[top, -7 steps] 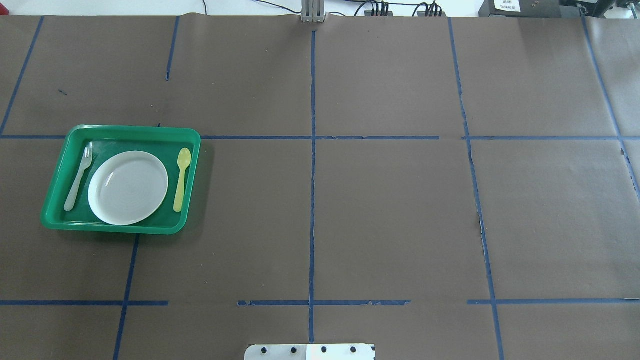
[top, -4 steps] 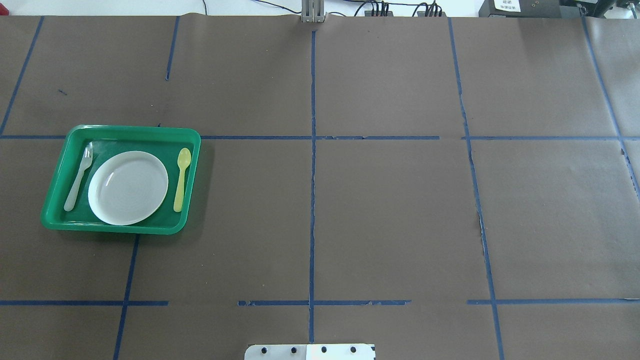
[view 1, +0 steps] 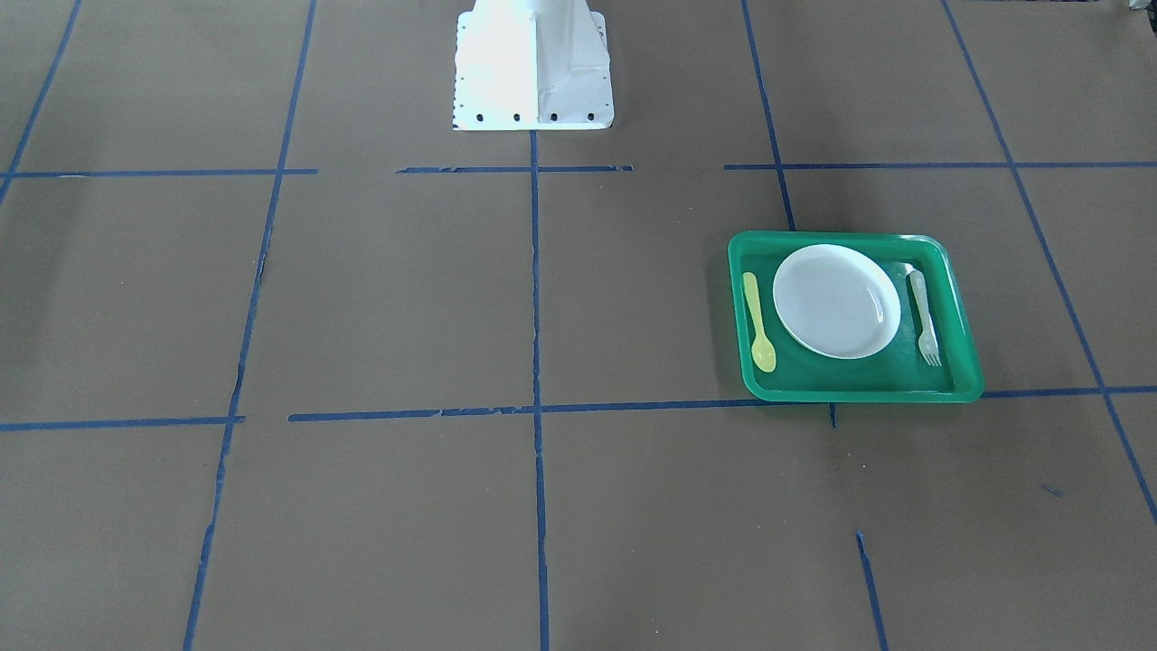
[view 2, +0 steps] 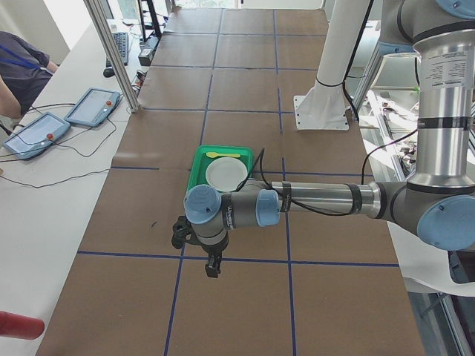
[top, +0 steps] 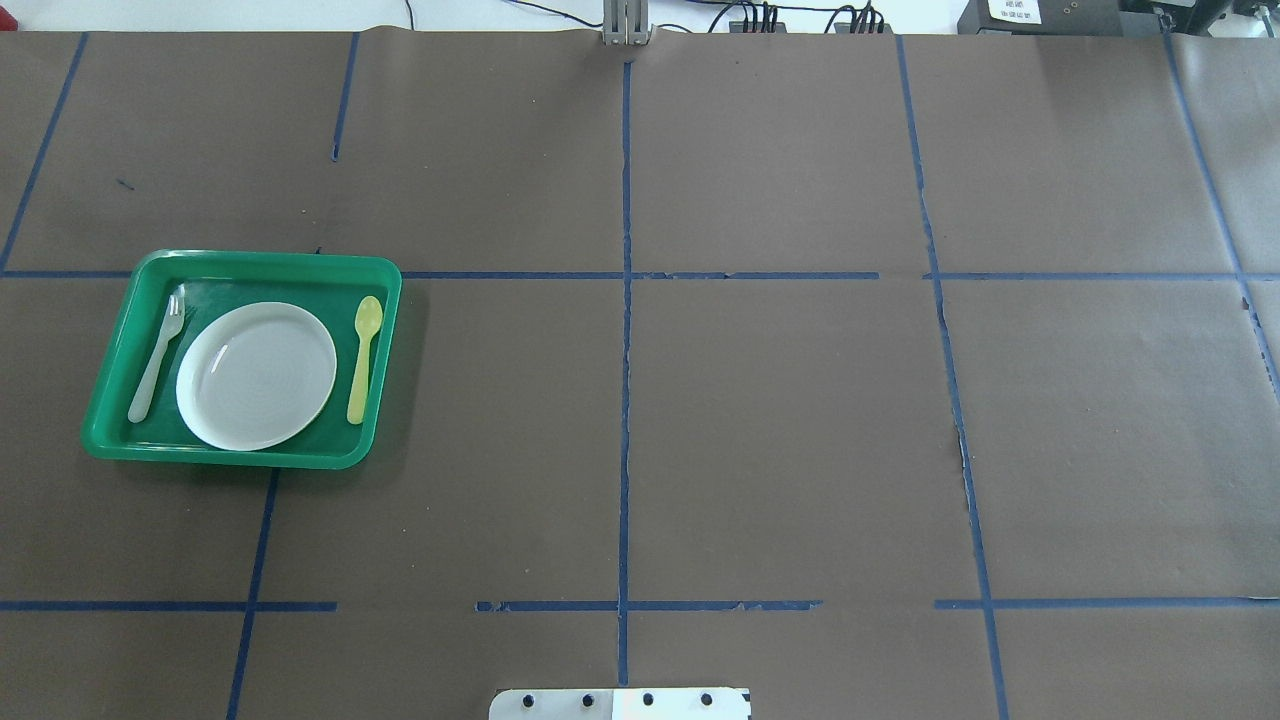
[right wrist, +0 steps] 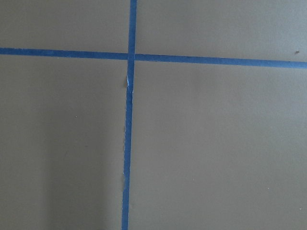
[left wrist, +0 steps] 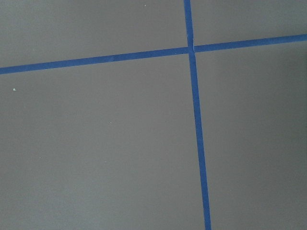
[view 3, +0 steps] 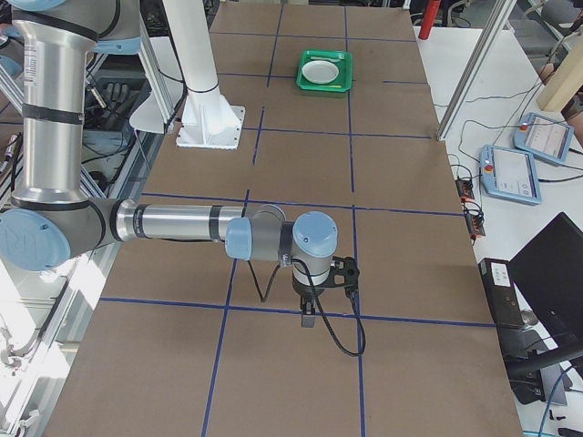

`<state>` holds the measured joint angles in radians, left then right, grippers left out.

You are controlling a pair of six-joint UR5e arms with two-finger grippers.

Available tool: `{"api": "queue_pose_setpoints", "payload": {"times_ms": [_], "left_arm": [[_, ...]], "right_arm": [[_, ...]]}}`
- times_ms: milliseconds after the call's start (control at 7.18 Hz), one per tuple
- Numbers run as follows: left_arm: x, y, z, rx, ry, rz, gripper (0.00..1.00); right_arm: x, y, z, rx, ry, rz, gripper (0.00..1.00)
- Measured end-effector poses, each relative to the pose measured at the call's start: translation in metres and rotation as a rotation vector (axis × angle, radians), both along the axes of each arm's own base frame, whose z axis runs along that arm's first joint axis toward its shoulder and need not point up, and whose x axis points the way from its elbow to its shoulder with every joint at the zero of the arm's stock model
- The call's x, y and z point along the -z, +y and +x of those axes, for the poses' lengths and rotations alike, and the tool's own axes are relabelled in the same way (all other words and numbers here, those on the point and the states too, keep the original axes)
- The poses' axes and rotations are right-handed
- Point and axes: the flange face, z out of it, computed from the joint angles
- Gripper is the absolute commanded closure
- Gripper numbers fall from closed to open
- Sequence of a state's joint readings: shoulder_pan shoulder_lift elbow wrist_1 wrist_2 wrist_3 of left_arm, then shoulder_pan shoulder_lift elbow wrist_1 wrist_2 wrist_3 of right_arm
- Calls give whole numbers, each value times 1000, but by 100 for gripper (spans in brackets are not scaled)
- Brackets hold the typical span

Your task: Place fork

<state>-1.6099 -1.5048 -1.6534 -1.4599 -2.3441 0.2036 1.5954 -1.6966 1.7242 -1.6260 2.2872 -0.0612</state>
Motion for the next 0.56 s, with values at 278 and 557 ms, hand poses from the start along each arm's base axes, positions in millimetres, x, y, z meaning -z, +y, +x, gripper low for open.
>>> {"api": "queue_pose_setpoints", "payload": {"times_ms": [278,557], "left_arm": [[0,1,-4,7,0,1,0],[0,1,-6,11,-1,3,0]], "right_arm": [[0,0,0,0,0,0,0],[0,0,0,-1,0,-1,0]]}}
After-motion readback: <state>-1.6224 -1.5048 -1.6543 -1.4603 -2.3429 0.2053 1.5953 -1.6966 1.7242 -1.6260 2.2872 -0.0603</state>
